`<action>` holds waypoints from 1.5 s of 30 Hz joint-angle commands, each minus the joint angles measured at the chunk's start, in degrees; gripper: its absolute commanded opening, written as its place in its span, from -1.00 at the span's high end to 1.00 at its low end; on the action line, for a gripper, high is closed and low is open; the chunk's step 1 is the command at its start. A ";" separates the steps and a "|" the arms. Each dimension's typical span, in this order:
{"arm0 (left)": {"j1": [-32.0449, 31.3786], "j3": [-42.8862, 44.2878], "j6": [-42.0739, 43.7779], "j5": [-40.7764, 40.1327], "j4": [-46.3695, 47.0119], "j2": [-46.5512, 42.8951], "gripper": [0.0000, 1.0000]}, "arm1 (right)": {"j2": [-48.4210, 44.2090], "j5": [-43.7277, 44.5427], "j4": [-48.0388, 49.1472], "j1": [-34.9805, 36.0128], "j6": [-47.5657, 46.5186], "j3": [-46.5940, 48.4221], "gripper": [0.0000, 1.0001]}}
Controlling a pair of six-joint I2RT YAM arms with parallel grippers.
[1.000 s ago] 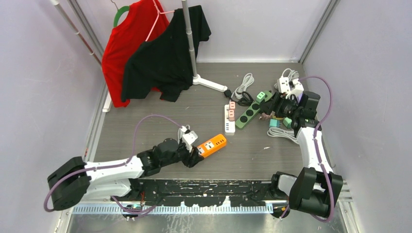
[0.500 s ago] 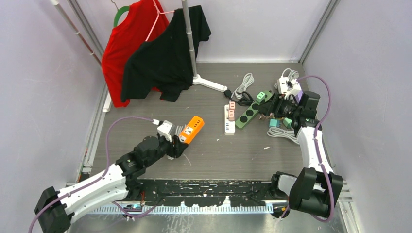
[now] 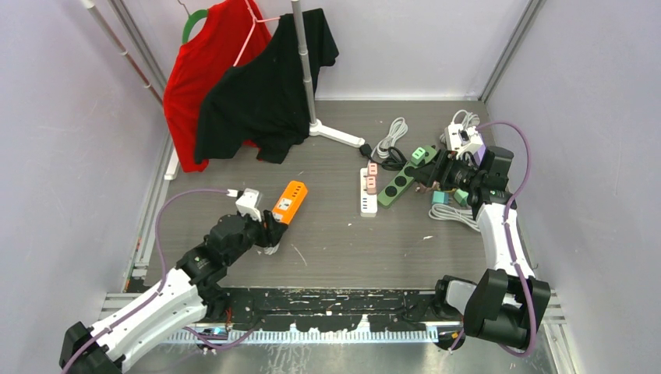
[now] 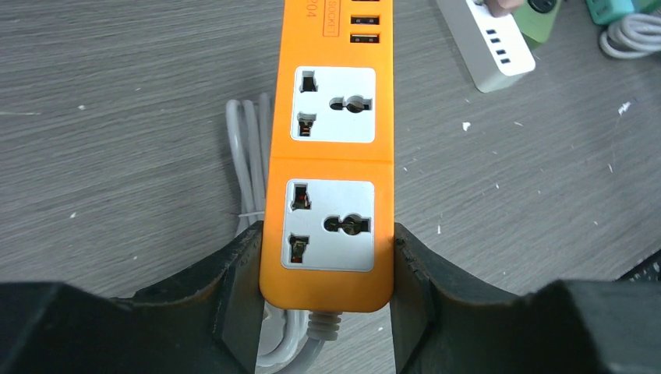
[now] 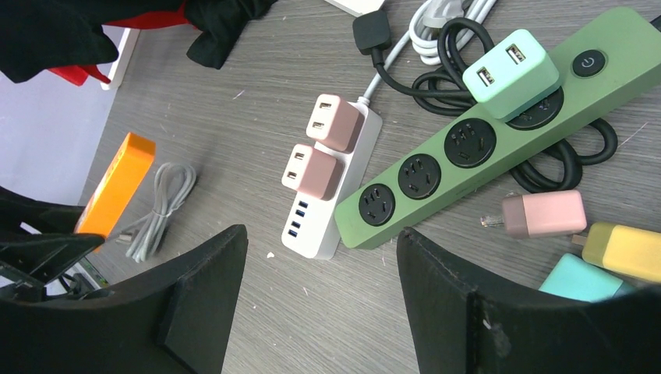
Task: Pull the plug off the socket
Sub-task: Pick up the socket from the center of the board, then place the socket at the center of the board.
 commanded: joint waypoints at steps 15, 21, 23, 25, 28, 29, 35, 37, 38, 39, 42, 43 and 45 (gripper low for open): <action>21.01 -1.81 -6.78 7.03 0.40 -2.96 1.00 | -0.52 -1.52 1.58 -0.13 -0.43 2.16 -0.51; 29.35 -2.97 -9.50 9.56 1.06 -3.04 1.00 | -0.57 -1.52 1.56 -0.18 -0.44 2.19 -0.51; 32.21 -3.35 -10.70 10.80 1.69 -2.50 1.00 | -0.63 -1.60 1.56 -0.15 -0.43 2.24 -0.51; 35.00 -3.54 -11.64 12.22 2.37 -1.56 1.00 | -0.68 -1.60 1.56 -0.15 -0.46 2.18 -0.51; 38.22 -3.57 -12.68 13.40 3.34 0.63 1.00 | -0.74 -1.53 1.57 -0.14 -0.47 2.19 -0.52; 39.06 -3.49 -13.03 13.49 3.60 1.32 1.00 | -0.79 -1.57 1.56 -0.14 -0.48 2.18 -0.52; 42.99 -3.15 -14.91 12.69 5.02 4.53 1.00 | -0.98 -1.64 1.56 -0.17 -0.36 2.22 -0.52; 44.29 -2.98 -15.39 12.48 5.38 5.35 1.00 | -0.94 -1.69 1.56 -0.13 -0.37 2.18 -0.52; 44.79 -2.91 -15.55 12.45 5.52 5.76 1.00 | -0.96 -1.67 1.56 -0.14 -0.33 2.23 -0.52; 45.30 -2.87 -15.75 12.45 5.76 6.16 1.00 | -0.95 -1.76 1.56 -0.14 -0.34 2.28 -0.51; 46.68 -2.49 -16.17 12.04 6.31 7.76 1.00 | -0.94 -1.83 1.56 -0.15 -0.31 2.31 -0.52; 46.95 -2.20 -16.32 11.76 6.37 8.51 1.00 | -1.00 -1.83 1.57 -0.18 -0.29 2.30 -0.52; 47.30 -1.56 -16.74 10.81 6.25 10.30 1.00 | -1.01 -1.79 1.56 -0.18 -0.24 2.31 -0.51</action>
